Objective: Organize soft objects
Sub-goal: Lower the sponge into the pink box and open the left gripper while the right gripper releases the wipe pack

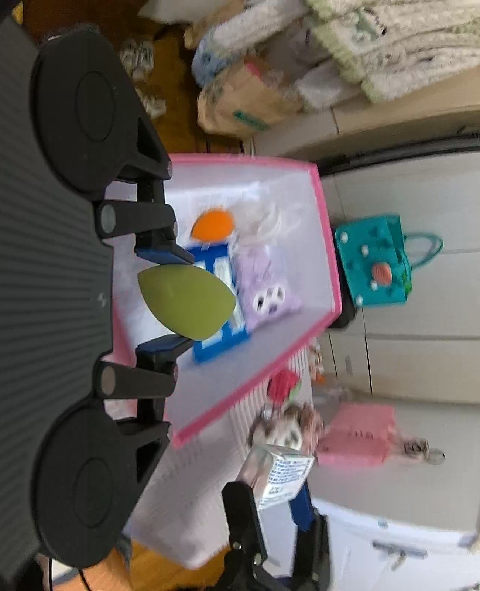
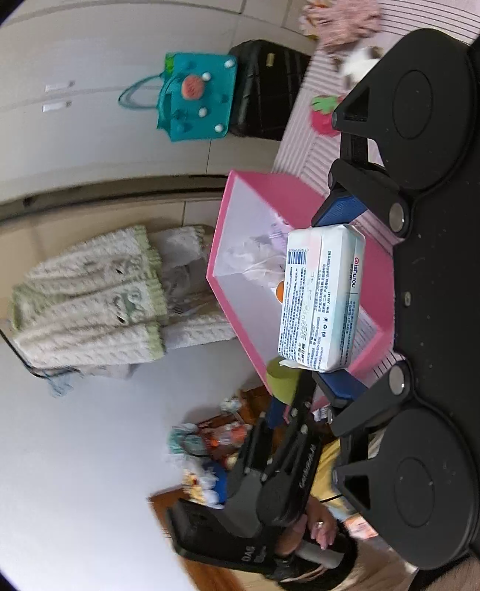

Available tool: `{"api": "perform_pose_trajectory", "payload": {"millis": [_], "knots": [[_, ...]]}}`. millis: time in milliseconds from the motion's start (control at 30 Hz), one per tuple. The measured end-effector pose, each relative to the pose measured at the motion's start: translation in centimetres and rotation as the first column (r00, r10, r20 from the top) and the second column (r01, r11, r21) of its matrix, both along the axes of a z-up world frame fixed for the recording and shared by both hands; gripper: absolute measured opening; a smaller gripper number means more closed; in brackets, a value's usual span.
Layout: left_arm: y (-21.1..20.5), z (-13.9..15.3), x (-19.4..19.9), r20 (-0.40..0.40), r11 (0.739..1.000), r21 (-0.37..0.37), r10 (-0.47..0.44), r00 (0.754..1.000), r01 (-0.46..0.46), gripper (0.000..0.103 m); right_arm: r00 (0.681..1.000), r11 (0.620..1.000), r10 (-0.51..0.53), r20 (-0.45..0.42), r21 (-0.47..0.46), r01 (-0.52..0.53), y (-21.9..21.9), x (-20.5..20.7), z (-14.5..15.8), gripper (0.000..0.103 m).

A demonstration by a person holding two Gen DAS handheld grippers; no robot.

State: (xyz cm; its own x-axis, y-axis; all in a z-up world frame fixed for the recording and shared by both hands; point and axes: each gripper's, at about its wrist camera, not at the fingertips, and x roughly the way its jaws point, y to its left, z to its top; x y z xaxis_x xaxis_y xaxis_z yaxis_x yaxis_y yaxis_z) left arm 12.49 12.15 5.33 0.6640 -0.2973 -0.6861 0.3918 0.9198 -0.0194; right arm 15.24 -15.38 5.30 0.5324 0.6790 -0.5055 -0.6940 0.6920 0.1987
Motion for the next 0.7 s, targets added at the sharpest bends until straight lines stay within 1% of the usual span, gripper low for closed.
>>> {"api": "perform_pose_trajectory", "payload": {"millis": [67,133,267,300,367,433,467,567,633,700], "knots": [[0.3,0.1,1.4,0.0,0.999,0.029,0.036,0.999,-0.036,0.039,1.0,0.998,0.024,0.009,-0.059,-0.024,1.5,1.4,0.6,0.084],[0.1,0.2,2.2,0.015,0.997,0.067,0.034,0.999,-0.035,0.039,0.999,0.993,0.048,0.018,-0.11,-0.045,2.9,2.6,0.9,0.084],[0.5,-0.3,5.0,-0.057,0.998,0.054,0.026,0.998,-0.023,0.039,0.995,0.97,0.093,0.025,-0.227,-0.085,5.7,5.1,0.7,0.084],[0.5,-0.6,5.7,-0.069,0.998,0.064,0.03,0.997,-0.026,0.039,0.994,0.962,0.106,0.027,-0.256,-0.096,6.3,5.6,0.5,0.084],[0.2,-1.2,7.0,-0.075,0.993,0.114,0.045,0.996,-0.036,0.039,0.991,0.944,0.129,0.03,-0.311,-0.114,7.4,6.7,-0.1,0.084],[-0.1,-1.7,8.2,-0.06,0.983,0.176,0.058,0.996,-0.047,0.04,0.989,0.928,0.146,0.014,-0.348,-0.132,8.2,7.8,-0.7,0.084],[-0.2,-1.8,8.6,-0.058,0.98,0.195,0.058,0.997,-0.045,0.04,0.988,0.922,0.158,0.002,-0.358,-0.146,8.5,8.3,-1.0,0.084],[-0.3,-2.0,9.6,-0.095,0.975,0.223,0.021,0.995,0.001,0.04,0.98,0.908,0.198,-0.017,-0.374,-0.19,9.5,9.6,-1.7,0.084],[-0.4,-2.3,10.3,-0.114,0.971,0.238,0.017,0.993,0.011,0.04,0.971,0.887,0.239,-0.01,-0.404,-0.223,10.2,10.0,-2.3,0.084],[-0.7,-2.6,10.6,-0.113,0.963,0.267,0.009,0.994,0.022,0.04,0.963,0.868,0.27,-0.021,-0.428,-0.253,10.8,10.6,-2.8,0.084]]}}
